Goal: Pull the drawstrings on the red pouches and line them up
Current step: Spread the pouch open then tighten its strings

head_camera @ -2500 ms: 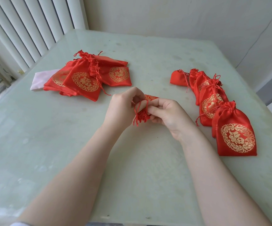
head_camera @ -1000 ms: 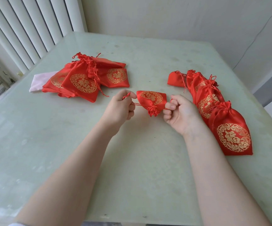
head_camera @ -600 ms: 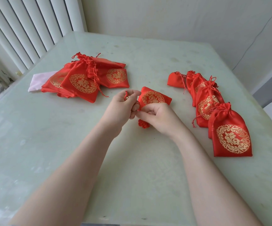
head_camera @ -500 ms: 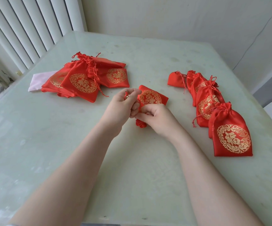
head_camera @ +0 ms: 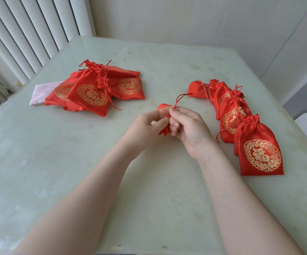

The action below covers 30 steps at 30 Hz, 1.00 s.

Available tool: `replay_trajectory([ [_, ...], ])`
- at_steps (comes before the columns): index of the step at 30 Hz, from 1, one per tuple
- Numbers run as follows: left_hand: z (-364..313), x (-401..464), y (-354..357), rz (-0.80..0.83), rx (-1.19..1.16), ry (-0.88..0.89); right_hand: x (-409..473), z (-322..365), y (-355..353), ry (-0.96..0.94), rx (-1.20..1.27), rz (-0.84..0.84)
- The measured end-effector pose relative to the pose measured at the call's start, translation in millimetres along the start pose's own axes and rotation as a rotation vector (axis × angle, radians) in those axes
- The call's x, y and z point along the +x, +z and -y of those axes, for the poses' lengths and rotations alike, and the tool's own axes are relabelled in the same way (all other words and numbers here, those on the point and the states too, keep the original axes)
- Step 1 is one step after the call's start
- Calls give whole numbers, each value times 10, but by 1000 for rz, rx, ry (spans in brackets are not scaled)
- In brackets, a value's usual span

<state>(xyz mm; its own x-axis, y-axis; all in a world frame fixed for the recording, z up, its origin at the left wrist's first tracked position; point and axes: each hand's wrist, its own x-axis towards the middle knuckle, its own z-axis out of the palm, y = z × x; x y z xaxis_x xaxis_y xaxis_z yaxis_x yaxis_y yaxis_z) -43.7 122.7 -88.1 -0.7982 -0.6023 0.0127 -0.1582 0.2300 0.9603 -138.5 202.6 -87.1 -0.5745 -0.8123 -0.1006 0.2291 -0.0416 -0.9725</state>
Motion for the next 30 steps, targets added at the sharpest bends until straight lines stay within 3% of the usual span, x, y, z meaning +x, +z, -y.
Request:
replay_trajectory([
  [5,24,45,-24,-44,-268,-143,24,1,8,-6,-117,-108],
  [9,16,64,-22,-61,-317,-222,19,2,28,-95,-202,-235],
  [12,32,77,-26,-57,-191,-212,-11,40,4,-199,-202,-204],
  [17,53,36,8,79,278,-54,-13,22,-16,-380,-346,-79],
  [20,18,6,7,148,454,60,-1,-15,-7,-366,-408,-27],
  [25,-7,-32,-20,197,444,115,-34,-59,87,-340,-340,101],
  [30,56,14,-27,180,199,-3,-6,-51,58,-356,-345,40],
])
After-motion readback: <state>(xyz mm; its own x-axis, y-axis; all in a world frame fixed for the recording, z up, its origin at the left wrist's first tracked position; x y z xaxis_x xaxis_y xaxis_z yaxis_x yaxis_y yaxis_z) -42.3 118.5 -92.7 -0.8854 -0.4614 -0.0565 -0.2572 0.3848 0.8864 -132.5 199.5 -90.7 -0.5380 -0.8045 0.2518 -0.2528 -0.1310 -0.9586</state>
